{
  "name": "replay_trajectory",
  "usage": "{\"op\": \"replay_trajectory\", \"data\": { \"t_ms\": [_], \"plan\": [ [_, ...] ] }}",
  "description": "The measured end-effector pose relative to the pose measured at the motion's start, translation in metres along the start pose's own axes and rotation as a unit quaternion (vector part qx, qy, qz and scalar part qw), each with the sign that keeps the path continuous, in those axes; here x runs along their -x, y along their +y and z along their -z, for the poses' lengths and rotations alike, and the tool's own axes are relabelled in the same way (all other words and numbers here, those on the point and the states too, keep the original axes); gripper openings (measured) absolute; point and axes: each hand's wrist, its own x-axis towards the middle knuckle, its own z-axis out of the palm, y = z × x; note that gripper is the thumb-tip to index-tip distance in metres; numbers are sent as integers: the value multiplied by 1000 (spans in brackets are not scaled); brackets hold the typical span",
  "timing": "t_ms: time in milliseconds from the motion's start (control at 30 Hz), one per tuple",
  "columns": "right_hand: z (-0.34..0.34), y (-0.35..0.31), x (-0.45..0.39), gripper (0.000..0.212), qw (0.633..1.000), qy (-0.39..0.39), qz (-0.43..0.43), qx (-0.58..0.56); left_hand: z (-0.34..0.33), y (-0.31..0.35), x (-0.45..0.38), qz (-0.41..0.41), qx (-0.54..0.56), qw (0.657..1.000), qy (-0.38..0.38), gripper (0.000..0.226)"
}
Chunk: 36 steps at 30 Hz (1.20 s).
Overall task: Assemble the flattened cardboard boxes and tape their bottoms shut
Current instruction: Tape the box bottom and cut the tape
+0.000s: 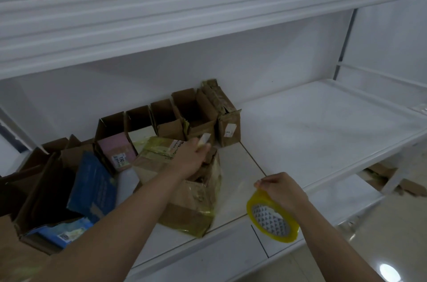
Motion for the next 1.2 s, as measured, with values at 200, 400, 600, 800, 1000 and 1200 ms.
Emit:
{"op": "replay_trajectory", "data": {
  "t_ms": [200,400,600,800,1000,1200],
  "plan": [
    [-3,-4,0,15,998,13,16,-55,-47,22,14,33,-271,960,59,47],
    [3,-12,4,19,992,42,42,-107,-44,24,14,36,-276,960,19,53],
    [22,-34,11,16,981,21,96,-165,-6,-4,46,-136,-289,940,-117,60],
    [24,-67,22,13,973,-31,142,-177,46,-48,65,-244,-301,903,-185,45],
    [20,-86,32,16,975,-53,177,-122,59,-54,75,-172,-129,975,-62,37],
    [17,-99,46,17,971,-59,220,-67,56,-2,91,-8,188,982,19,41]
  ]
}}
